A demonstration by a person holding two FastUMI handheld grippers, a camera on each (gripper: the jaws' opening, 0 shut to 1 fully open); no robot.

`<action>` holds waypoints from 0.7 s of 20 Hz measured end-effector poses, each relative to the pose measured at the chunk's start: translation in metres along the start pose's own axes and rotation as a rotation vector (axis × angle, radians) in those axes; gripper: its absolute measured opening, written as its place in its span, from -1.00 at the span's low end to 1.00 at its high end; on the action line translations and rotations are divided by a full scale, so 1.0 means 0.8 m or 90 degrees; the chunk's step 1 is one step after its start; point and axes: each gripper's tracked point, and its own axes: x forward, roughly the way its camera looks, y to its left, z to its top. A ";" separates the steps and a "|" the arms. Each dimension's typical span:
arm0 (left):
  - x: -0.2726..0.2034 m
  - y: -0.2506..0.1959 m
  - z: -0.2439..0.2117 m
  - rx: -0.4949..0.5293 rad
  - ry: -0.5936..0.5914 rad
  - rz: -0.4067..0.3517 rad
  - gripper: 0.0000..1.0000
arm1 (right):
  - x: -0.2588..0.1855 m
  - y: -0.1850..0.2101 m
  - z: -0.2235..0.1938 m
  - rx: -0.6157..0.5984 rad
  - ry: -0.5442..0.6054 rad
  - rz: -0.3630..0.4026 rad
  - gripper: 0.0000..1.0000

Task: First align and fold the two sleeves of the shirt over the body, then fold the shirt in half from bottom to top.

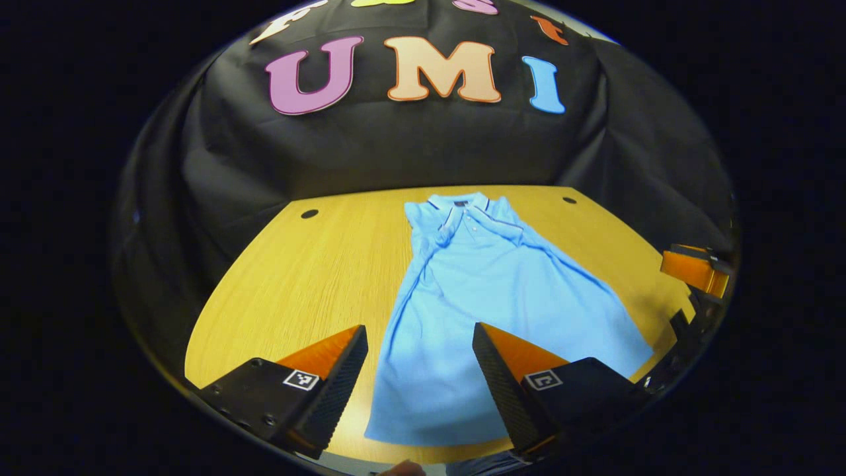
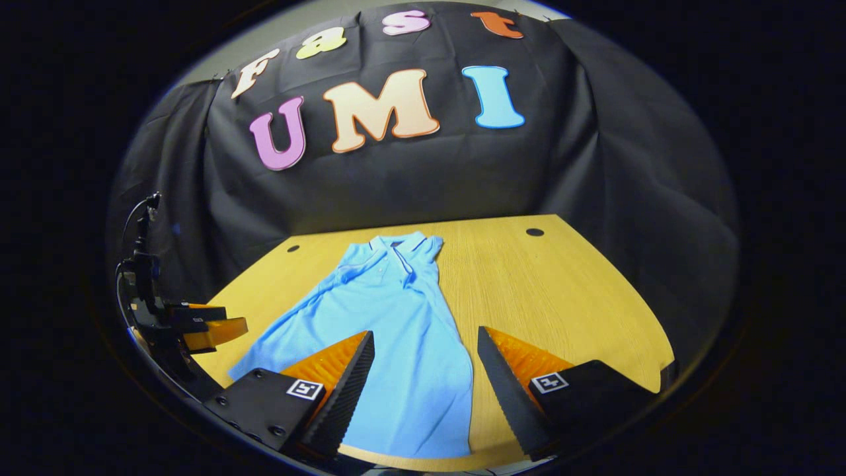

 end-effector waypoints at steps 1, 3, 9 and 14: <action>-0.002 0.004 -0.017 0.005 0.015 0.004 0.92 | -0.003 0.002 -0.013 -0.003 0.012 0.000 0.96; 0.010 0.008 -0.049 0.001 0.043 0.013 0.92 | -0.008 0.004 -0.038 -0.006 0.037 -0.001 0.96; 0.002 0.015 -0.101 -0.001 0.073 0.023 0.92 | -0.013 0.005 -0.116 -0.014 0.117 -0.018 0.97; 0.006 -0.002 -0.132 0.004 0.097 0.004 0.92 | -0.014 -0.011 -0.162 -0.040 0.153 -0.051 0.87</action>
